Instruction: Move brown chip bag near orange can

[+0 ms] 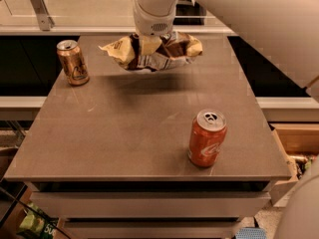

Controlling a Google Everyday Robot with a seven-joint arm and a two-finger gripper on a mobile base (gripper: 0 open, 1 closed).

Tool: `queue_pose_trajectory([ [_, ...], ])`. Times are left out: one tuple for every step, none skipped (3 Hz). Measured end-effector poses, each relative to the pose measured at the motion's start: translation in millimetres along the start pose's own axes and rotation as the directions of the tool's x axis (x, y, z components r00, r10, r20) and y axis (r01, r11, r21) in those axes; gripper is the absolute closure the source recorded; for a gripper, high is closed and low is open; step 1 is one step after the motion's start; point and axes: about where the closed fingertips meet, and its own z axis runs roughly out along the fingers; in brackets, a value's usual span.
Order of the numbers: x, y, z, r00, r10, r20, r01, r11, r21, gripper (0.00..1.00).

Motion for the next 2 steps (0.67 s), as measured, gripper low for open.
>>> queue_pose_trajectory([
  [-8.4,3.1,8.2,0.999,-0.006,0.043,0.006,1.0000,-0.006,1.00],
  [-14.9,3.4,20.9,0.995,-0.006,0.095,0.008,0.9997,-0.021,1.00],
])
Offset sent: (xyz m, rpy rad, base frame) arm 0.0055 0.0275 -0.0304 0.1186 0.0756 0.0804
